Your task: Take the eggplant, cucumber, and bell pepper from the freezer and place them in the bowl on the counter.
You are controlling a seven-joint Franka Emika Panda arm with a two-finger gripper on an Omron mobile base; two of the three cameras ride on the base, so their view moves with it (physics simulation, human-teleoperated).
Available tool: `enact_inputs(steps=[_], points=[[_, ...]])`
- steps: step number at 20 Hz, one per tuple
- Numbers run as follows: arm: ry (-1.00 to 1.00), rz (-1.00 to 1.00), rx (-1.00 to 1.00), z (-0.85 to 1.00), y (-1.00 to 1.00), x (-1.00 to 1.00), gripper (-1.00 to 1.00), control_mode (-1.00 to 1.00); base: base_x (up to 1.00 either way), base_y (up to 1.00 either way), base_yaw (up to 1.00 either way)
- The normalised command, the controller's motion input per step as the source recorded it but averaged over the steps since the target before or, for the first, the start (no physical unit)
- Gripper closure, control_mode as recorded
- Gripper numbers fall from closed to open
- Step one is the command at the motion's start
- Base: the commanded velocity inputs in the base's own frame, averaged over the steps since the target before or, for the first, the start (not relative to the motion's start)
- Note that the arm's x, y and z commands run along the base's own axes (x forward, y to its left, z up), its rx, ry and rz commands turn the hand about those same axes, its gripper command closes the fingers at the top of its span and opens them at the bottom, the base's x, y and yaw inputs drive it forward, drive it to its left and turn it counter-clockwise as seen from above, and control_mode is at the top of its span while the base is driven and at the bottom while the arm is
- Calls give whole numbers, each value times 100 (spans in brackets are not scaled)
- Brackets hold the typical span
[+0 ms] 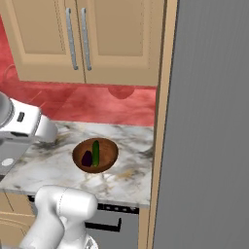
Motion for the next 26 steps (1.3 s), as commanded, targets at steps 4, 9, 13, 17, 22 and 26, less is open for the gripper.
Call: enact_inputs(steps=[4, 9, 13, 17, 22, 26], points=[[0, 0, 0, 0, 0, 0, -100, 100, -66, 0, 0], [0, 0, 0, 0, 0, 0, -100, 100, -100, -33, 0], [0, 0, 0, 0, 0, 0, -100, 100, -67, -86, 0], [0, 0, 0, 0, 0, 0, -100, 100, -6, -95, 0], [0, 0, 0, 0, 0, 0, -100, 100, 0, -98, 0], [0, 0, 0, 0, 0, 0, -100, 100, 0, -89, -2]])
